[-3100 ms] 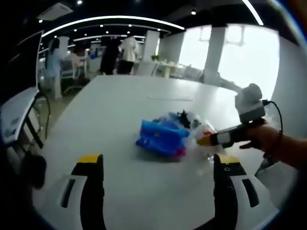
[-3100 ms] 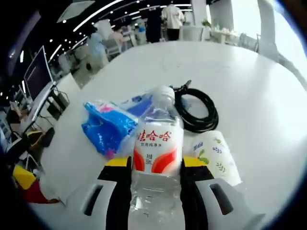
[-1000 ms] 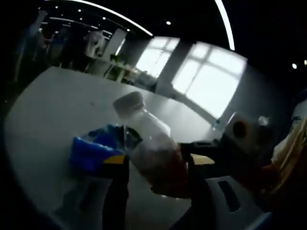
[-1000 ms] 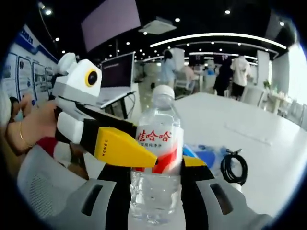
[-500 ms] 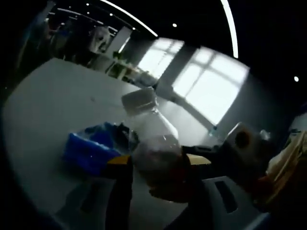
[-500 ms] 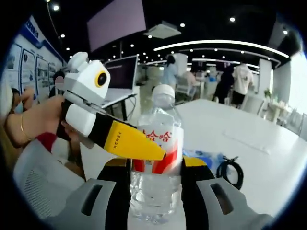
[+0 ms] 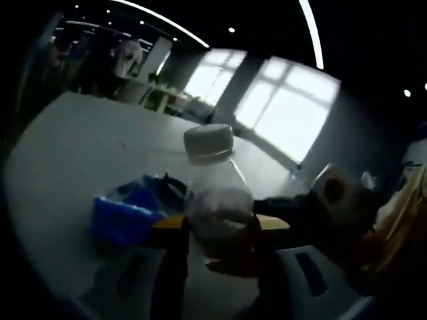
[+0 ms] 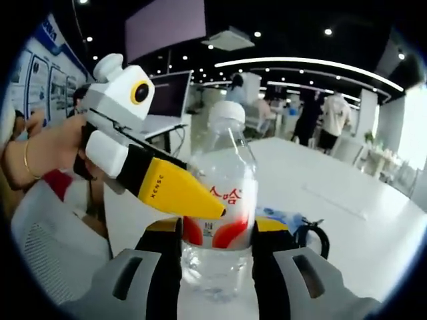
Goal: Arrange the tabletop items into an orderly group along one side of the table until the central work area is clear of visible clutter.
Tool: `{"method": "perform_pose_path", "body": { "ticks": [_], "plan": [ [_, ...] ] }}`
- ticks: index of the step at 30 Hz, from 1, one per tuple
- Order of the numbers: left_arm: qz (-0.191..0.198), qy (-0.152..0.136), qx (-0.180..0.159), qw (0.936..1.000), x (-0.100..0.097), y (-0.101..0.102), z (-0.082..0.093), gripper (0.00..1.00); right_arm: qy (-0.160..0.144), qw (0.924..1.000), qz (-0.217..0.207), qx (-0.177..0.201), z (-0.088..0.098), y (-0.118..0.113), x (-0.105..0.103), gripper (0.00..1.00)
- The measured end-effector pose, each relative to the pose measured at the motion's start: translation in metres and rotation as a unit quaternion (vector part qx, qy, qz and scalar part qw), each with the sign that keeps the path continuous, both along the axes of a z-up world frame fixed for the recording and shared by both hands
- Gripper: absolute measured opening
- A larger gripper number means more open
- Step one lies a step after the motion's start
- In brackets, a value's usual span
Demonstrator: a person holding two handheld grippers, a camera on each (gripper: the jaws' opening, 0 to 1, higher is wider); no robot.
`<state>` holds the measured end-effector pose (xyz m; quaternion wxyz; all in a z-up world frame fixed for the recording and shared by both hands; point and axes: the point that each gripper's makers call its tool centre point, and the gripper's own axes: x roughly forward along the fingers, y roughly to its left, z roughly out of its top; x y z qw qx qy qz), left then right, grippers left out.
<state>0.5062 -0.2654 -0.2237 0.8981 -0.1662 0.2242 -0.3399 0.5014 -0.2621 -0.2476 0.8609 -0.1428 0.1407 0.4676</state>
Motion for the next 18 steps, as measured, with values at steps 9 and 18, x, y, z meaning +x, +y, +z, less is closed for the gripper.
{"method": "perform_pose_path", "body": {
  "ticks": [9, 18],
  "plan": [
    [-0.008, -0.012, 0.034, 0.9993, -0.0001, -0.0024, -0.0006, 0.36, -0.02, 0.9996, -0.005, -0.021, -0.0014, -0.0029, 0.0035, 0.39],
    [-0.018, -0.074, 0.121, 0.9898, 0.0013, -0.0047, 0.0061, 0.34, -0.007, 0.9998, -0.02, -0.006, -0.0002, -0.0037, 0.0078, 0.39]
  ]
}}
